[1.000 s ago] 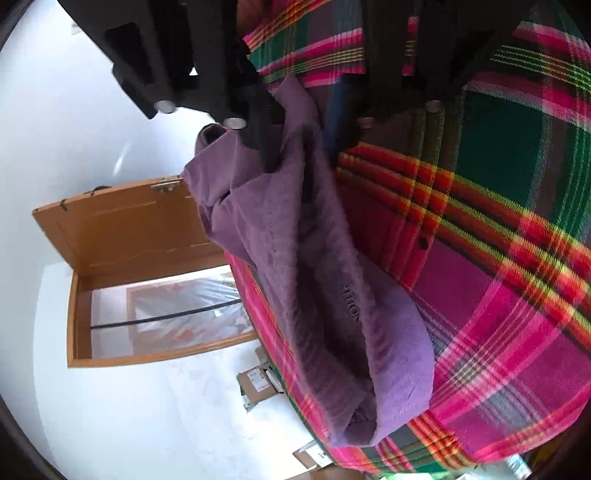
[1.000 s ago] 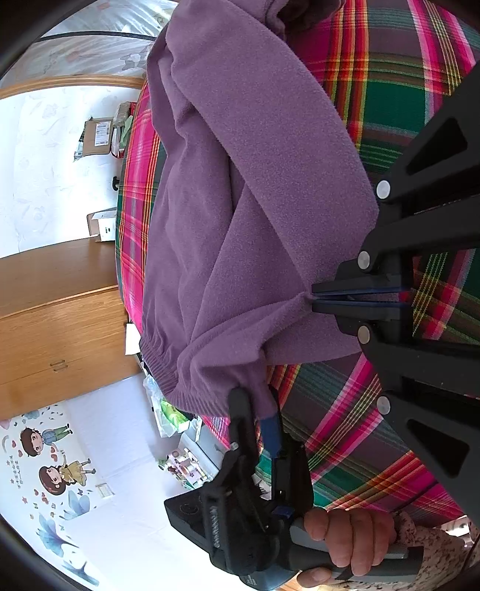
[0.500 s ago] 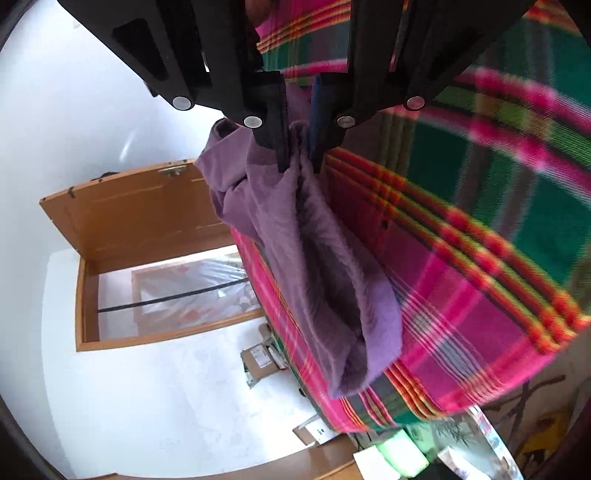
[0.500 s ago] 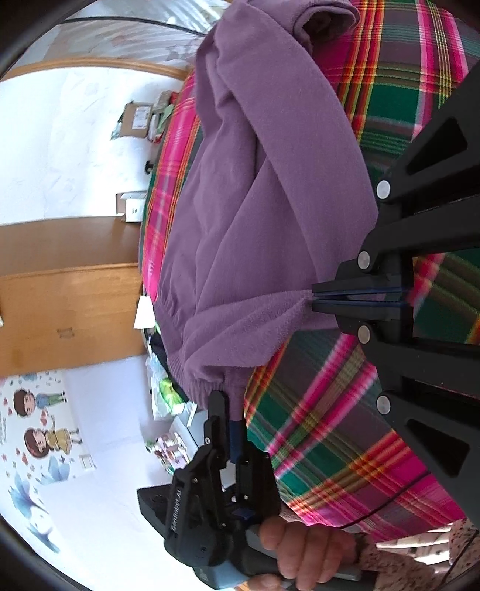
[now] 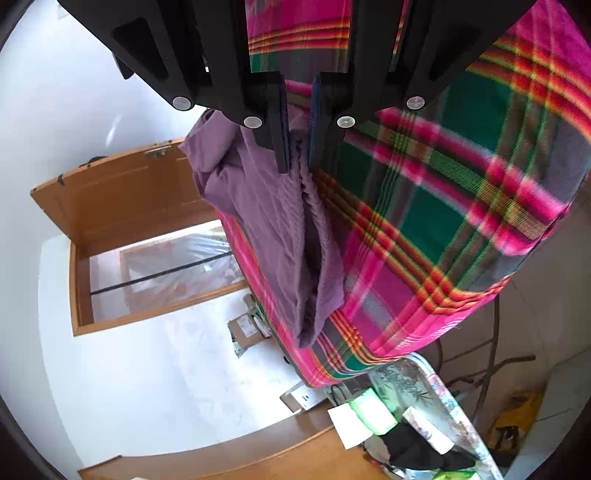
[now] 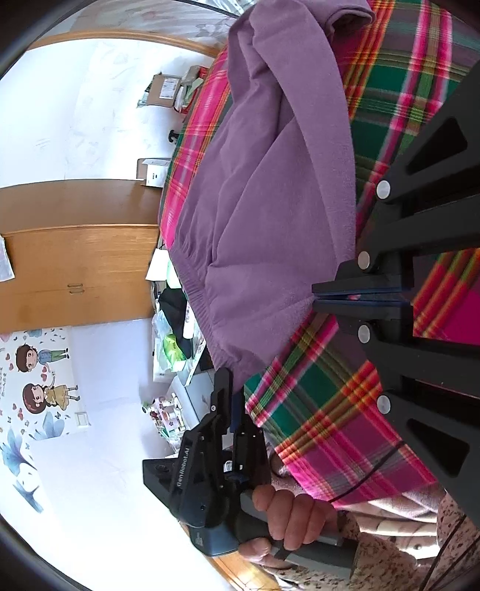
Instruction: Fold clothes
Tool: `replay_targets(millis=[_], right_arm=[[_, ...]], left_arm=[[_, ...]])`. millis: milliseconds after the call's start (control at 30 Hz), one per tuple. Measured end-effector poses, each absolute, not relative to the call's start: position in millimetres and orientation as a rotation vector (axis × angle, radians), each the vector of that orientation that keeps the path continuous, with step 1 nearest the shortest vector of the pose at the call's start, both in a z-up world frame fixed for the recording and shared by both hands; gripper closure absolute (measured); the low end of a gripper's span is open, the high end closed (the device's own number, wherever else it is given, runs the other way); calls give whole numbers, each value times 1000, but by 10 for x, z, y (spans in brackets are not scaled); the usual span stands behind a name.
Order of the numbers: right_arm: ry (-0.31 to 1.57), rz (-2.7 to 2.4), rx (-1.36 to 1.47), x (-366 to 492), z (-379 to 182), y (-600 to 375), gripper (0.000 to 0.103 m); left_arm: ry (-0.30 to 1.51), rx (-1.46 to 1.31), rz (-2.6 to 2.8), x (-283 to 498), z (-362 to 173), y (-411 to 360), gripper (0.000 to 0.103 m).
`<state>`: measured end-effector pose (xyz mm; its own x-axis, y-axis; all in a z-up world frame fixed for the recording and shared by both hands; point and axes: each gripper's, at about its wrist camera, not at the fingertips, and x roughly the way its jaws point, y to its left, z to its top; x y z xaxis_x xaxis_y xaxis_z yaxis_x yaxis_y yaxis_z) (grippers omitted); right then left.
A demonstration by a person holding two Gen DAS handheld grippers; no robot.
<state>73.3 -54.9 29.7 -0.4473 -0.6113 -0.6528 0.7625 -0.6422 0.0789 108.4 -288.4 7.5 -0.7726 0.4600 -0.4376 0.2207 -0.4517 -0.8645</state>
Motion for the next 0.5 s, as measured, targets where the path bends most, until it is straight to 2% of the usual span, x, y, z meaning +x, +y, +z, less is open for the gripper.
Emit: replay_targets(millis=[233, 500], right_arm=[[357, -2084, 832, 1030, 211, -690, 101], [334, -2066, 874, 1080, 131, -716, 101]], left_arm=[[-1552, -979, 2386, 1256, 32, -2972, 93], [-1573, -1000, 2399, 1414, -81, -3064, 93]])
